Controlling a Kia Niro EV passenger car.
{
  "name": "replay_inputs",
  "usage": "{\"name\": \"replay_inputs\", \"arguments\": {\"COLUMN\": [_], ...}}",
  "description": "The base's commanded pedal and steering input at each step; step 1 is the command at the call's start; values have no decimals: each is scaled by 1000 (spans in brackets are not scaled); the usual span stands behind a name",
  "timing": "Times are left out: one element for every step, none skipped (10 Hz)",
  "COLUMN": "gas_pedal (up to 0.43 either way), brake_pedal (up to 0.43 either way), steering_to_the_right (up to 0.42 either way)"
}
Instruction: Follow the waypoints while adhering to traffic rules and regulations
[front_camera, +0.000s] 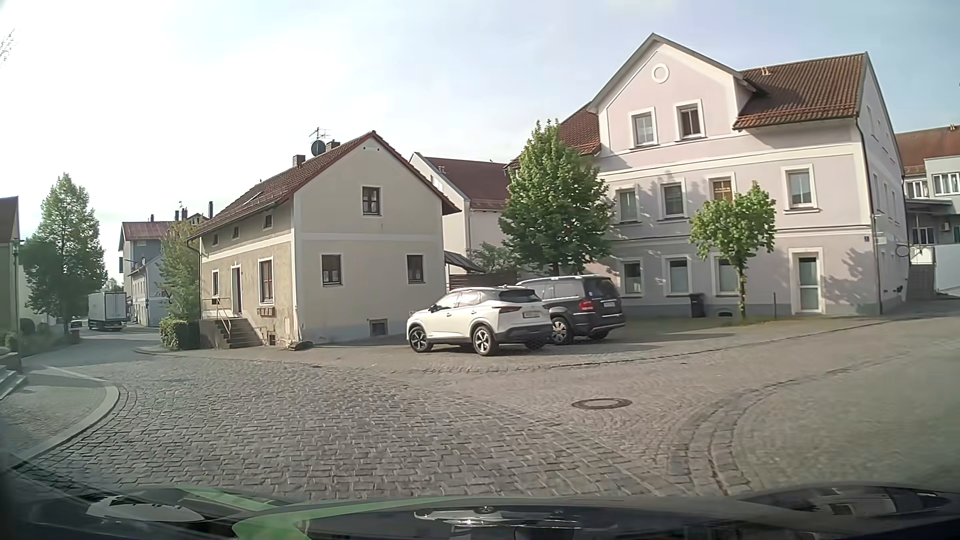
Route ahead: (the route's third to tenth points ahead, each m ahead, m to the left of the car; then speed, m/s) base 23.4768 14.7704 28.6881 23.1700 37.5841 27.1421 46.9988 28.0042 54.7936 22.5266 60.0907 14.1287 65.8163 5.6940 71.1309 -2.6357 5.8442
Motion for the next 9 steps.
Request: {"name": "replay_inputs", "arguments": {"gas_pedal": [79,59,59,59,59,59,47,47,47], "brake_pedal": [0,0,0,0,0,0,0,0,0], "steering_to_the_right": [-193,-204,-214,-221,-225,-227,-233,-241,-247]}}
